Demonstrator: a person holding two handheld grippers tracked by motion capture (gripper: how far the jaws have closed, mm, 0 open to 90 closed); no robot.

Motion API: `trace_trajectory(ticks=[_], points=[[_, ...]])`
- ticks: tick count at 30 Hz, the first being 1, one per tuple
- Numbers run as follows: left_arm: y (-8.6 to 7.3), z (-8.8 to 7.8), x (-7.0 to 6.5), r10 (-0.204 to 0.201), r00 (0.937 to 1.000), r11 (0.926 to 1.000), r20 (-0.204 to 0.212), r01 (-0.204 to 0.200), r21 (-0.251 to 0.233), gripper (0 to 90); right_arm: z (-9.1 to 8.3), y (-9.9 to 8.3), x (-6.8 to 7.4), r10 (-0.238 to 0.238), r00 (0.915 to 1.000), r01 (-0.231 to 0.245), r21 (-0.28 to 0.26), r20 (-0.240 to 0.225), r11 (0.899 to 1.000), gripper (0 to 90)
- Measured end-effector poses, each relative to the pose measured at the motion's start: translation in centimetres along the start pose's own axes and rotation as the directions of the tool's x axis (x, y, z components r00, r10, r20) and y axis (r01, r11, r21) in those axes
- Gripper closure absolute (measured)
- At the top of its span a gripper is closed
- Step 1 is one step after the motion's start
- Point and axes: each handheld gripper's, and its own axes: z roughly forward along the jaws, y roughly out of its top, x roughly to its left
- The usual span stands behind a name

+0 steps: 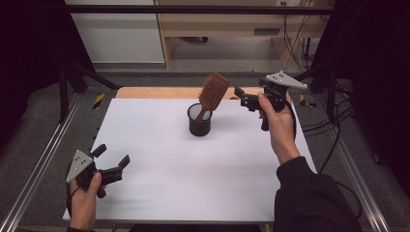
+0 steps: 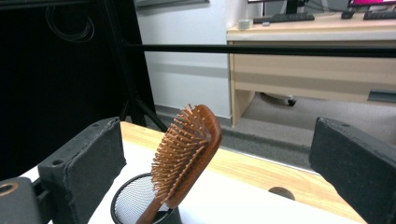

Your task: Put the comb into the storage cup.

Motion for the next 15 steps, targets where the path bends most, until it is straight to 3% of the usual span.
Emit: trace_trajectory(ticks=[15], points=[[0.0, -0.1, 0.0, -0.002, 1.0, 1.0, -0.001, 0.002, -0.001, 1.4, -2.6, -0.4, -1.2, -0.029, 0.9985, 0.033, -0.081, 0.047, 0.996, 3.0]])
